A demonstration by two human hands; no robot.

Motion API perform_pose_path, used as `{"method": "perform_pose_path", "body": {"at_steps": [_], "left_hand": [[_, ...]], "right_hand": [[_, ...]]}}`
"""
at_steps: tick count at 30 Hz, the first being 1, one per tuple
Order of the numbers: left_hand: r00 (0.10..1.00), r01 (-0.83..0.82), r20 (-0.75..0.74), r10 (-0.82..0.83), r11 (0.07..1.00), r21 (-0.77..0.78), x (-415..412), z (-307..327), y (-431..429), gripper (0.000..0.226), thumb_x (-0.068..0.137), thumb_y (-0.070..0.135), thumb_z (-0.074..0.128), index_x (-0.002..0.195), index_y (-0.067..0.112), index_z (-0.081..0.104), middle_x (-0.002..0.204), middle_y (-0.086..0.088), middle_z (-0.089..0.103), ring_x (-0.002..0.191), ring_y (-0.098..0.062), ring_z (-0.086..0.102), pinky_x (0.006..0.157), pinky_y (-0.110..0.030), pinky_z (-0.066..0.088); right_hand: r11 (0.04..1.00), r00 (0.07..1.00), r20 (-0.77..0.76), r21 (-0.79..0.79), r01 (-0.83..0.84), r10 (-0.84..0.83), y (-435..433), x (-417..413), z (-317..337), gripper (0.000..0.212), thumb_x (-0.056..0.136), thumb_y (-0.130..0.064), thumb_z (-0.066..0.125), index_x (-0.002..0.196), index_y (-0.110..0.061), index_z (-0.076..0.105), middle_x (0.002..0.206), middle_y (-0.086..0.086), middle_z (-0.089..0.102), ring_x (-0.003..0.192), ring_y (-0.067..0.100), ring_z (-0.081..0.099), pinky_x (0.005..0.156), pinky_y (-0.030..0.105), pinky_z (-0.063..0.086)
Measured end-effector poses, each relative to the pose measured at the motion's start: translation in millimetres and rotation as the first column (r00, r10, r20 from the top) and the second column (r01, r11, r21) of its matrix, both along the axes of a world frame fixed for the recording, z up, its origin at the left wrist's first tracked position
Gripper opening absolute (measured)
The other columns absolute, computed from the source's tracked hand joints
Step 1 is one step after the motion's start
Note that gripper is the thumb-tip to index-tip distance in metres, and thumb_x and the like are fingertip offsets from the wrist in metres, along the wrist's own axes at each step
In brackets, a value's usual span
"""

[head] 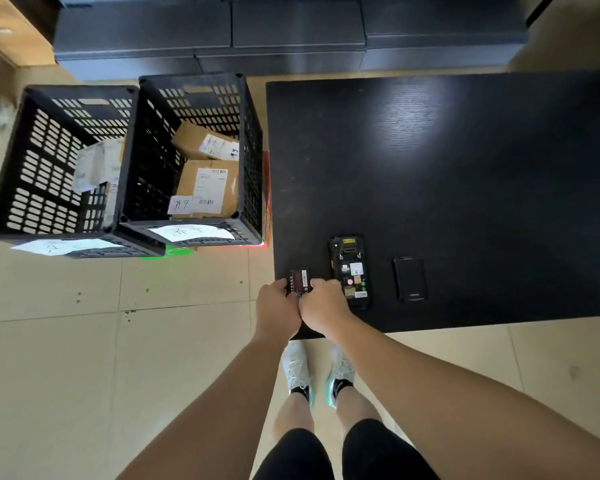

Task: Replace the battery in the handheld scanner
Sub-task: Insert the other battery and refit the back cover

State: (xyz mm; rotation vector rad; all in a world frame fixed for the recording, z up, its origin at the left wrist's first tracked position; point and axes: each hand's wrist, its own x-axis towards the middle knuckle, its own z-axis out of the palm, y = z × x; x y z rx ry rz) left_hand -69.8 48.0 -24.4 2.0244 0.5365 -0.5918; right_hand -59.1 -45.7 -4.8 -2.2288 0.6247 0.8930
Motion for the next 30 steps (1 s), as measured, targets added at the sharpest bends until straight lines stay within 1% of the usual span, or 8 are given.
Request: {"method": "perform_pose_path", "body": {"at_steps": [2,5,8,13,18,23,27,30], "left_hand": [[0.98,-0.191,-0.074,0.185,0.977,-0.096,0,1,-6,0.024,0.085,-0.003,0.053,0.072,0.014,0.064,0.067,-0.005,0.058,0.068,-0.023,0.05,0.063,-0.03,0.043],[0.88,-0.452,-0.24,0.41,0.879,-0.155,1,1,-11,0.032,0.079,0.001,0.062,0.106,0.017,0.067,0.088,0.001,0.068,0.089,-0.025,0.067,0.086,-0.044,0.058],[0.816,-0.562,-0.284,0.504,0.805,-0.187,0,2,-12,0.031,0.074,0.004,0.065,0.099,0.023,0.065,0.091,-0.004,0.074,0.087,-0.028,0.071,0.081,-0.048,0.061],[0.858,-0.513,-0.154,0.489,0.829,-0.224,4,17,-22,0.022,0.084,0.005,0.06,0.098,0.019,0.069,0.085,-0.001,0.076,0.074,-0.017,0.068,0.067,-0.031,0.055],[0.921,-0.389,-0.048,0.387,0.901,-0.192,5,33,-52,0.02,0.086,0.008,0.062,0.103,0.017,0.069,0.084,0.005,0.075,0.077,-0.011,0.07,0.074,-0.03,0.057],[0.945,-0.326,-0.113,0.308,0.919,-0.221,-5,34,-77,0.023,0.087,0.008,0.064,0.108,0.015,0.069,0.087,0.001,0.076,0.08,-0.016,0.073,0.083,-0.04,0.061],[0.963,-0.261,-0.128,0.236,0.934,-0.243,-13,28,-84,0.028,0.087,0.001,0.065,0.112,0.012,0.071,0.093,-0.001,0.077,0.083,-0.014,0.073,0.082,-0.034,0.06],[0.979,-0.188,-0.118,0.164,0.954,-0.235,-16,23,-84,0.032,0.085,-0.002,0.065,0.113,0.011,0.072,0.094,-0.001,0.078,0.083,-0.015,0.072,0.088,-0.037,0.058]], "right_hand": [[0.995,0.996,-0.001,0.039,0.09,-0.09,1,0,-2,0.038,0.089,-0.021,0.055,0.124,-0.007,0.056,0.129,0.02,0.047,0.104,0.033,0.057,0.089,0.036,0.049],[0.985,0.987,0.005,0.062,0.159,-0.16,0,-1,-5,0.03,0.087,-0.021,0.056,0.116,-0.012,0.06,0.124,0.016,0.057,0.092,0.029,0.058,0.073,0.03,0.044],[0.974,0.976,0.047,0.09,0.208,-0.213,-4,-2,-1,0.039,0.089,-0.021,0.057,0.128,-0.016,0.055,0.121,0.009,0.063,0.103,0.028,0.061,0.081,0.031,0.049],[0.956,0.952,0.133,0.137,0.258,-0.276,-21,-2,15,0.036,0.091,-0.021,0.061,0.126,-0.017,0.057,0.121,0.006,0.066,0.105,0.023,0.062,0.081,0.026,0.045],[0.944,0.928,0.199,0.165,0.285,-0.315,-58,-7,34,0.028,0.087,-0.016,0.066,0.115,-0.021,0.064,0.108,-0.002,0.073,0.094,0.014,0.067,0.079,0.024,0.049],[0.936,0.929,0.178,0.205,0.287,-0.324,-95,-21,36,0.028,0.085,-0.017,0.069,0.112,-0.025,0.068,0.099,-0.007,0.073,0.087,0.008,0.066,0.072,0.021,0.047],[0.911,0.929,0.129,0.282,0.3,-0.346,-110,-30,29,0.037,0.083,-0.007,0.071,0.115,-0.025,0.07,0.089,-0.012,0.074,0.084,0.004,0.069,0.08,0.025,0.054],[0.922,0.943,0.134,0.29,0.258,-0.306,-115,-33,24,0.039,0.083,-0.004,0.07,0.115,-0.024,0.071,0.088,-0.011,0.075,0.085,0.007,0.07,0.084,0.026,0.054]]}}
